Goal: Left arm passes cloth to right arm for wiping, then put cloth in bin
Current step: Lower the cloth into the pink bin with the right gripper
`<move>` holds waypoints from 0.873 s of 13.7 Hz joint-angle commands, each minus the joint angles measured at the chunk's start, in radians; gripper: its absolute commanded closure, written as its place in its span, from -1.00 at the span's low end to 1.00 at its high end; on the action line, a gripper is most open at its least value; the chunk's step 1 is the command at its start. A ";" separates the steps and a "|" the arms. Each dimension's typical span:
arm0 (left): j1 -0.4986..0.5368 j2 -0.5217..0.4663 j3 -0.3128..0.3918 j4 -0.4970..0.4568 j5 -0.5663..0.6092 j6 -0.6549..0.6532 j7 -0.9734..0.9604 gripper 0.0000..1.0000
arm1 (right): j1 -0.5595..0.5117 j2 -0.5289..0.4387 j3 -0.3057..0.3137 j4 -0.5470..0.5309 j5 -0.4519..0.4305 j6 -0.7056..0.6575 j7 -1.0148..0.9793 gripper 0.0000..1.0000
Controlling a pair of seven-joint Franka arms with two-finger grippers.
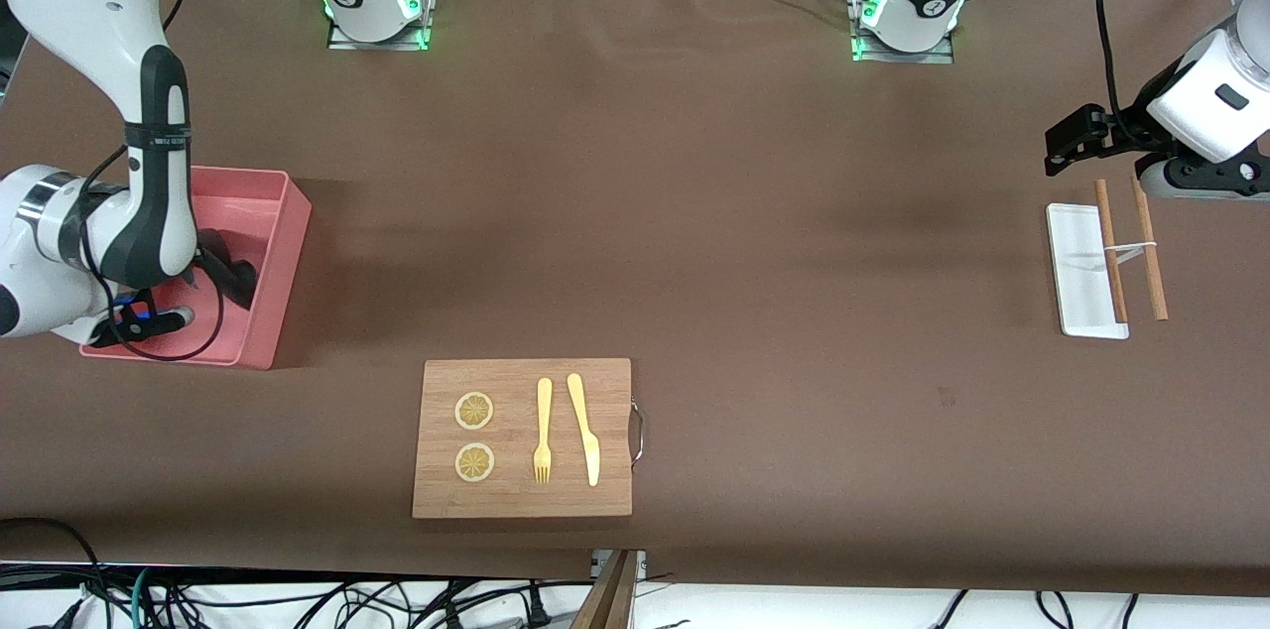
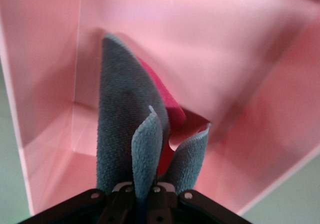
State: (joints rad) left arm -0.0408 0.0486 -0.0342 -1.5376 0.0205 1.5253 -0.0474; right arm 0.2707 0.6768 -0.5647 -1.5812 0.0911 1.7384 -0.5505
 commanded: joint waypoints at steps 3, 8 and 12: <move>-0.002 0.014 0.002 0.030 0.006 -0.010 0.018 -1.00 | -0.067 -0.037 0.098 -0.127 0.013 0.179 0.035 0.44; -0.004 0.013 0.002 0.030 0.006 -0.010 0.018 -1.00 | -0.079 -0.159 0.134 -0.140 0.013 0.196 0.086 -1.00; -0.002 0.014 0.002 0.030 0.007 -0.010 0.018 -1.00 | -0.088 -0.290 0.163 -0.125 0.007 0.112 0.164 -1.00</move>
State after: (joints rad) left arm -0.0408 0.0489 -0.0342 -1.5373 0.0205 1.5253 -0.0474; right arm 0.2071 0.4737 -0.4366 -1.6806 0.0986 1.8963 -0.4214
